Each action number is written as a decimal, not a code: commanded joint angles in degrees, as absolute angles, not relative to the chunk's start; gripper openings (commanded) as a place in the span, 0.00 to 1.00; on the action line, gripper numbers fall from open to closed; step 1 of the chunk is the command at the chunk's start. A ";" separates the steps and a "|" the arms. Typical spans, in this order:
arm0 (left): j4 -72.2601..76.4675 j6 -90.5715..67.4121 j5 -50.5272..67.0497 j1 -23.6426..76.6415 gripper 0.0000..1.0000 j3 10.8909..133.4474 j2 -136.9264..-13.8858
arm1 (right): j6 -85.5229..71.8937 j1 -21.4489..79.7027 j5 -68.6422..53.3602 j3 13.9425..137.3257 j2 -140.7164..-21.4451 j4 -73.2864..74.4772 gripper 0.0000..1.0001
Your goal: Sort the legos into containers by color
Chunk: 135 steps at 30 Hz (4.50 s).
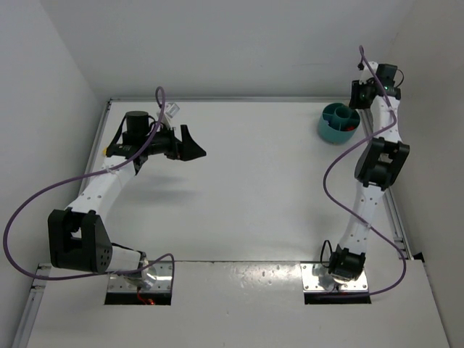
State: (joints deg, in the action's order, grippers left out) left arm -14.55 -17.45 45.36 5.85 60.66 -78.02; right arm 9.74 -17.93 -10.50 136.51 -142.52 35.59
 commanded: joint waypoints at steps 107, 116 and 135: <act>-44.39 13.62 7.55 -6.07 0.15 99.76 -130.27 | -7.56 -7.29 -32.43 99.23 -107.58 31.82 0.56; -39.56 11.95 15.20 0.96 0.12 89.48 -116.20 | -18.17 -5.46 -49.79 91.70 -107.58 27.44 0.56; -48.16 14.23 8.88 1.77 0.65 99.66 -115.83 | -32.70 6.86 -56.95 76.64 -105.91 11.07 0.58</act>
